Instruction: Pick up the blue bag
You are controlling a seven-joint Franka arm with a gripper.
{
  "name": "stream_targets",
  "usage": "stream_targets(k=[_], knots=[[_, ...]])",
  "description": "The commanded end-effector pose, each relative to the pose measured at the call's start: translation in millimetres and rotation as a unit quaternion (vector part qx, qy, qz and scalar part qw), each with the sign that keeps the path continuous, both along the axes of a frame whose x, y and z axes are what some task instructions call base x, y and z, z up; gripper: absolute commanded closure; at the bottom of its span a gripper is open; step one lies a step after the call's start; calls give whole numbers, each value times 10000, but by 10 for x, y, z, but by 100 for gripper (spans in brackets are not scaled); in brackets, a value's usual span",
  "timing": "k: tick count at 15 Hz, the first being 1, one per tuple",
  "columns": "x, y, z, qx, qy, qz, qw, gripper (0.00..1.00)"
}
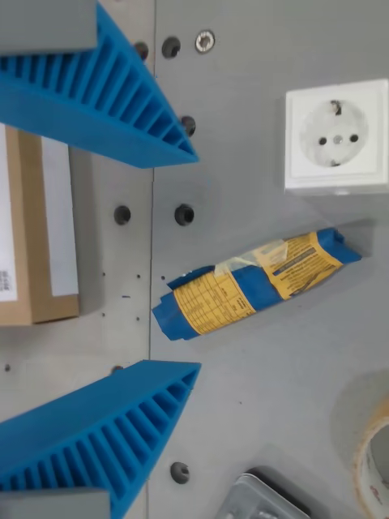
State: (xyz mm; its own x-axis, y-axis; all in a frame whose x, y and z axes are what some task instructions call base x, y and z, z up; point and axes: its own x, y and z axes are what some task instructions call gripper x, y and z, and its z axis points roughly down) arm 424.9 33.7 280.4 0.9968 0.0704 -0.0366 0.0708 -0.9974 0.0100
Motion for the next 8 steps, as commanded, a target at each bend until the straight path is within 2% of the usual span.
stream_targets(k=[1, 8], knots=[[-90, -74, -112, -7, -567, 775, 9954, 0], [-31, -138, -416, -63, -454, 1365, 9896, 0]])
